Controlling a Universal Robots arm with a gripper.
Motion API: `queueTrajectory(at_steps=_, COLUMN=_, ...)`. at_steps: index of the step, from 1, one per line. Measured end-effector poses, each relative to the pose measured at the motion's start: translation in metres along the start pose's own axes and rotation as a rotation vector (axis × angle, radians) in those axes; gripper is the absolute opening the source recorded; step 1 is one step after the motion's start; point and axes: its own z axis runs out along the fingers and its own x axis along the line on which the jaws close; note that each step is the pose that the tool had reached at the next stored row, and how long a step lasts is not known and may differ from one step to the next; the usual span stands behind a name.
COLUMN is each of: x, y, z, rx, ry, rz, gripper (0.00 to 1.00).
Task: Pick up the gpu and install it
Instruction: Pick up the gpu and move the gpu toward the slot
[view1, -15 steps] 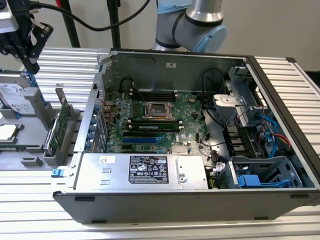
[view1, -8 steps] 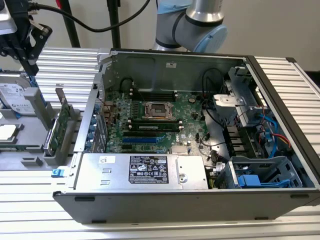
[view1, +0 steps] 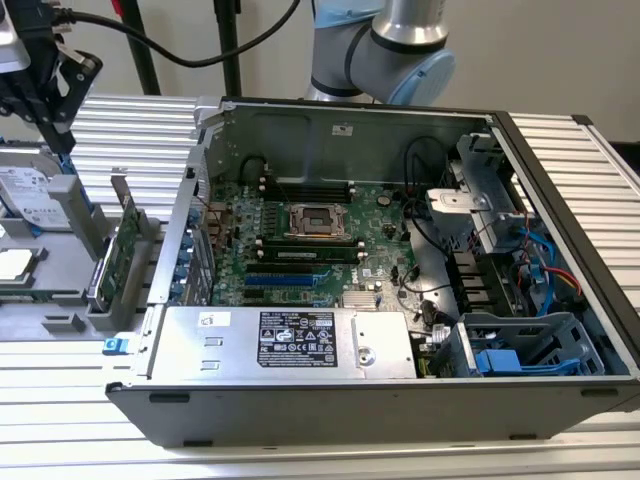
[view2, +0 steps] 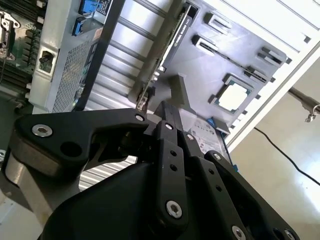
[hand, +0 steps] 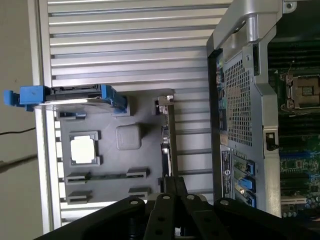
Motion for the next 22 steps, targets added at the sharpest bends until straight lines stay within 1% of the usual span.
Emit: queueTrajectory(at_steps=22, x=0.0005, y=-0.0128, z=-0.0006, rx=0.0000, ry=0.0000, rz=0.000, gripper=0.00)
